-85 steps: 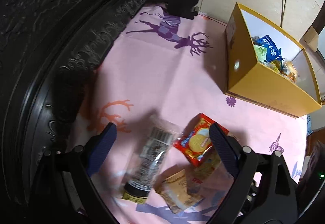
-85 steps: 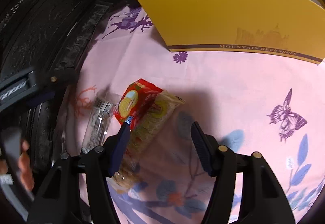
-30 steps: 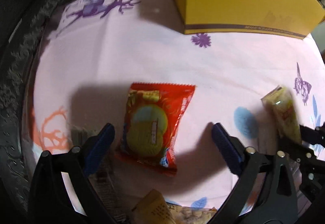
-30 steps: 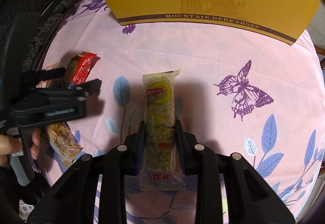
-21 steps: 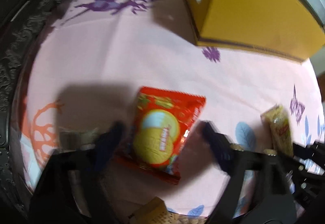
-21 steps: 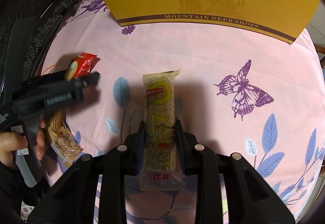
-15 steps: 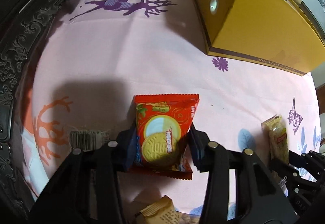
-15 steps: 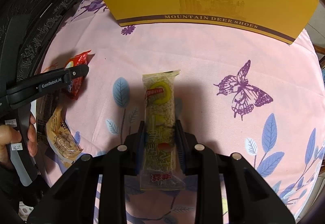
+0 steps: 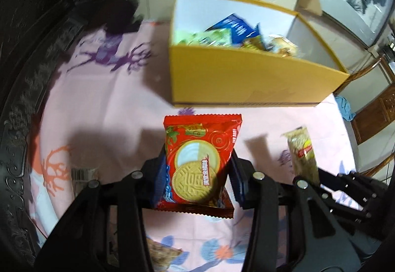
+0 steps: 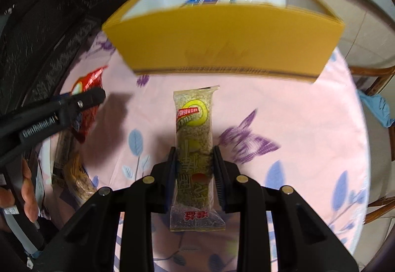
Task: Organize snacks
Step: 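Carry the wafer stick and red packet into the box and release both tools, then grasp tan paper bag with right tool while left grasps clear bottle-shaped packet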
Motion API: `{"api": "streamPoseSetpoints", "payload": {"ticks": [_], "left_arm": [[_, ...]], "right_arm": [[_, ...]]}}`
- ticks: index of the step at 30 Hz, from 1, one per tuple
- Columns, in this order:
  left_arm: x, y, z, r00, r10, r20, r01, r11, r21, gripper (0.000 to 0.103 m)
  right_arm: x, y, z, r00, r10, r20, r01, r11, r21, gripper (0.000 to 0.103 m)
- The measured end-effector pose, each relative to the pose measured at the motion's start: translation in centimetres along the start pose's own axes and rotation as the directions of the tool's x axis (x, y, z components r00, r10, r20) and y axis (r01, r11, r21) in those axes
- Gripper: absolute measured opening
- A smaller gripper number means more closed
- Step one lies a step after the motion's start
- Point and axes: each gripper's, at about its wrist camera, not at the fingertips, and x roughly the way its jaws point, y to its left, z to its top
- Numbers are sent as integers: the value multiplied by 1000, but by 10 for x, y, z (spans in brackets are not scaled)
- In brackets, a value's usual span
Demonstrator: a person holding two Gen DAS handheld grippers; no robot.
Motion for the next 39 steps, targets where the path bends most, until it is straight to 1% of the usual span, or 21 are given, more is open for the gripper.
{"api": "streamPoseSetpoints", "payload": {"ticks": [7, 13, 14, 19, 25, 28, 29, 30, 31, 32, 33, 34, 37, 39], "left_arm": [[-14, -21, 29, 999, -33, 31, 33, 999, -7, 45], [-28, -34, 74, 993, -55, 100, 54, 998, 21, 45], [-29, -37, 86, 992, -58, 110, 56, 998, 28, 45], [-25, -45, 122, 991, -68, 118, 64, 997, 38, 45], [-22, -49, 144, 991, -60, 121, 54, 997, 55, 45], [-14, -46, 161, 991, -50, 124, 45, 998, 46, 45], [-13, -44, 167, 990, -41, 133, 36, 998, 41, 50], [-12, -42, 171, 990, -30, 139, 24, 999, 41, 59], [-11, -40, 178, 990, -12, 139, 7, 999, 42, 84], [-11, -37, 185, 991, -1, 136, -6, 999, 48, 89], [-13, -34, 188, 990, 8, 142, -16, 998, 52, 89], [-16, -31, 191, 989, 13, 148, -22, 998, 56, 89], [-26, -9, 191, 988, 34, 151, -43, 998, 51, 89], [-29, 7, 184, 990, 48, 135, -54, 998, 42, 89]], "right_arm": [[-41, -13, 29, 994, -15, 113, 14, 1000, 12, 28], [-66, -22, 72, 979, -28, 202, 26, 1000, 15, 28], [-69, -23, 80, 977, -31, 213, 28, 1000, 14, 28], [-75, -28, 114, 969, -33, 246, 28, 999, 22, 28], [-81, -30, 141, 960, -36, 278, 33, 999, 18, 28], [-78, -29, 158, 956, -51, 289, 49, 999, 14, 28], [-76, -30, 165, 954, -63, 293, 61, 998, 16, 29], [-73, -30, 171, 953, -73, 294, 70, 997, 21, 31], [-70, -33, 179, 950, -92, 297, 86, 996, 32, 36], [-68, -36, 185, 949, -109, 296, 102, 994, 42, 40], [-66, -38, 191, 948, -126, 293, 116, 992, 52, 44], [-65, -41, 194, 947, -139, 290, 126, 990, 62, 44], [-68, -45, 193, 946, -135, 296, 122, 991, 60, 44], [-70, -41, 186, 950, -108, 293, 101, 994, 39, 48]]}}
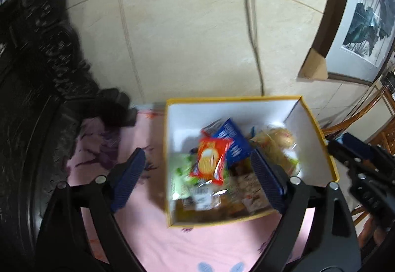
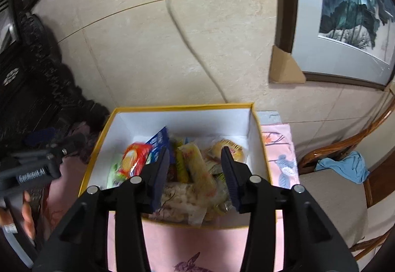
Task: Organize snacks
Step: 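Grasp tan paper bag with right tool while left grasps clear bottle-shaped packet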
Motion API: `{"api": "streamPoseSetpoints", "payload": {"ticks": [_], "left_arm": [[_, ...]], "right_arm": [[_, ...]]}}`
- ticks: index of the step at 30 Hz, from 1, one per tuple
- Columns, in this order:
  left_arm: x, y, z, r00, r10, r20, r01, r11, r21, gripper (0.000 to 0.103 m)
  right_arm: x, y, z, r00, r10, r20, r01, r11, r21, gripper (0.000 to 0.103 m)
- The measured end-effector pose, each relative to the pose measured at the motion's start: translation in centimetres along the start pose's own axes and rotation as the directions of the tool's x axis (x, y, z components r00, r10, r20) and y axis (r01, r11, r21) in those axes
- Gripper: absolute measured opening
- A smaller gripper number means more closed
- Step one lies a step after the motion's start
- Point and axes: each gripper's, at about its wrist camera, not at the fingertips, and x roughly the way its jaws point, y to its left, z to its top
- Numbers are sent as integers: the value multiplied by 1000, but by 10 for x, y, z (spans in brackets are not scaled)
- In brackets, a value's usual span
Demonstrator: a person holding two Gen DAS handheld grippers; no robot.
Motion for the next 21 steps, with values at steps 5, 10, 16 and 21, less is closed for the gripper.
{"api": "streamPoseSetpoints", "payload": {"ticks": [5, 10, 16, 21], "left_arm": [[-15, 55, -54, 988, 136, -68, -137, 991, -4, 89], [-36, 118, -106, 967, 210, -141, -234, 955, -183, 88], [-45, 159, -147, 947, 244, -210, -298, 913, -281, 88], [-58, 168, -157, 949, 244, -198, -296, 906, -303, 88]], "right_arm": [[-14, 43, -57, 963, 253, -91, -262, 959, -111, 55], [-10, 128, -161, 831, 444, -336, -523, 829, -199, 55], [5, 203, -241, 773, 406, -487, -585, 755, -298, 55], [23, 221, -258, 781, 360, -511, -563, 760, -325, 55]]}}
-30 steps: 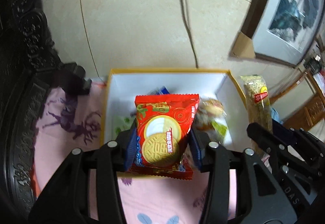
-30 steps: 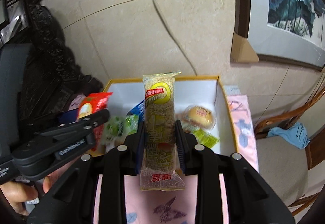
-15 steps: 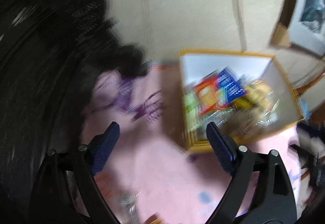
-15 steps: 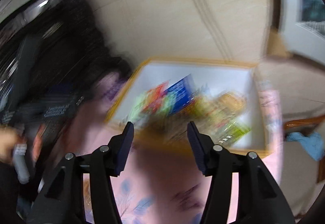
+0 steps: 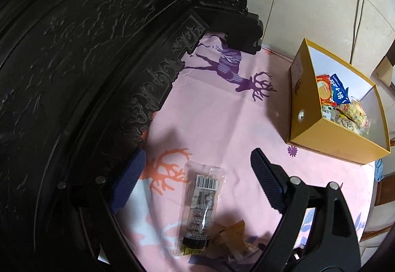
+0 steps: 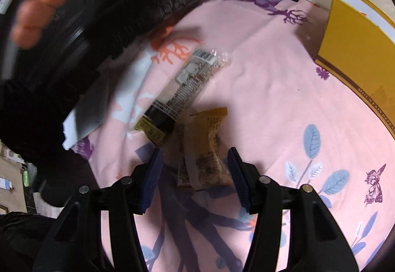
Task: Organize snacks
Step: 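Grasp tan paper bag with right tool while left grasps clear bottle-shaped packet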
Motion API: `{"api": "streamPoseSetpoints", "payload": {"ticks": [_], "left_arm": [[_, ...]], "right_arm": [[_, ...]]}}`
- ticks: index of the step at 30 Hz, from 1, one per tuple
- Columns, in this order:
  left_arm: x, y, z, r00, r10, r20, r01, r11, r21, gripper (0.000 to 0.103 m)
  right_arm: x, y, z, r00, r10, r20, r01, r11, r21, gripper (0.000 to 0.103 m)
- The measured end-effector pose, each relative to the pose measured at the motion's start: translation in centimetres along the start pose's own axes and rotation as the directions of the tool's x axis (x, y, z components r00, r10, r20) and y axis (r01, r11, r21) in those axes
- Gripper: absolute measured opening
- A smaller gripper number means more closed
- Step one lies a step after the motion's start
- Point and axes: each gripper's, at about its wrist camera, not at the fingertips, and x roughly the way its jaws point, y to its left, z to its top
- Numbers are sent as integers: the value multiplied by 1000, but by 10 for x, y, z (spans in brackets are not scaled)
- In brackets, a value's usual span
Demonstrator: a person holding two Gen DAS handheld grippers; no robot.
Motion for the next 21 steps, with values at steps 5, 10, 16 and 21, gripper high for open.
{"api": "streamPoseSetpoints", "payload": {"ticks": [5, 10, 16, 21], "left_arm": [[-3, 0, -5, 1000, -6, -3, 6, 1000, 7, 88], [2, -1, -16, 999, -18, -30, 18, 1000, 18, 89], [42, -18, -67, 991, 2, -133, 15, 991, 132, 89], [84, -15, -95, 979, 29, -203, -3, 992, 125, 89]], "right_arm": [[38, 7, -1, 997, -36, -63, 36, 999, 3, 44], [18, -11, -10, 998, -59, -26, 61, 995, 74, 32], [-27, -52, -36, 993, -120, -11, 120, 978, 173, 33], [-38, -71, -55, 991, -131, -7, 128, 957, 260, 33]]}}
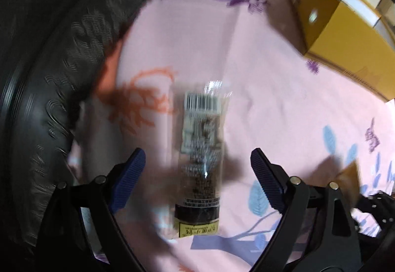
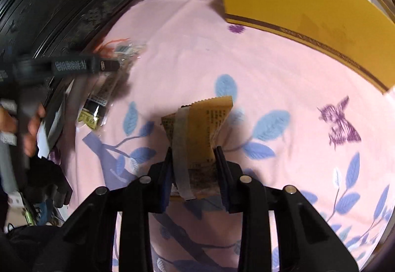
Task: Organize snacks
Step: 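Grasp tan paper bag with right tool while left grasps clear bottle-shaped packet, then carry the tan bag and clear packet into the box and release both tools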
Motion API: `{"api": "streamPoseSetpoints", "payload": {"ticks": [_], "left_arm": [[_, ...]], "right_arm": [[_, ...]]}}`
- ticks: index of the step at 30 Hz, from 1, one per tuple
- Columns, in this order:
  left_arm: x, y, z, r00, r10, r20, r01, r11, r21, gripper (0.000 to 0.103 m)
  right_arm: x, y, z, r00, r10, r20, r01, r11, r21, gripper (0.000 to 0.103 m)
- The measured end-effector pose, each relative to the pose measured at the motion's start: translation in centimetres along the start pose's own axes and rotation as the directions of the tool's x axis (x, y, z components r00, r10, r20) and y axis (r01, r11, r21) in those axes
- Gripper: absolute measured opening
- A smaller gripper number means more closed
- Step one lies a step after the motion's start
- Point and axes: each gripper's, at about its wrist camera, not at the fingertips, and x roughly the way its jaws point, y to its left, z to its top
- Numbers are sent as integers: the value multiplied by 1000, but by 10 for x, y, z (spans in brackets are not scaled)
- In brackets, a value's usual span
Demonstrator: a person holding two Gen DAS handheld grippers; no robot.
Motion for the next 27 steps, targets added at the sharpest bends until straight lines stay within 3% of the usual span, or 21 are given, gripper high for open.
{"api": "streamPoseSetpoints", "payload": {"ticks": [7, 10, 15, 16, 20, 23, 27], "left_arm": [[22, -5, -11, 999, -37, -29, 38, 999, 13, 88], [28, -9, -15, 996, -81, -44, 82, 997, 11, 82], [29, -8, -16, 996, -85, -15, 85, 996, 1, 80], [29, -9, -17, 996, -88, -6, 88, 996, 6, 77], [22, -16, -18, 994, -110, 3, 110, 993, 47, 44], [21, -15, -18, 993, -115, 7, 115, 993, 37, 32], [13, -6, -21, 990, -141, 17, 141, 990, -3, 25]], "right_arm": [[2, 3, -1, 1000, 3, 10, -3, 1000, 19, 33], [3, 3, -1, 1000, 0, 7, -1, 1000, 23, 33], [5, 0, -1, 1000, -3, -1, 3, 999, 33, 33], [6, 0, -1, 1000, -3, -1, 3, 999, 37, 33], [5, 3, -1, 1000, -3, 5, 2, 999, 40, 33], [4, 3, -2, 1000, -3, 9, 3, 999, 40, 33], [1, -2, -2, 1000, -16, 20, 15, 998, 59, 33]]}}
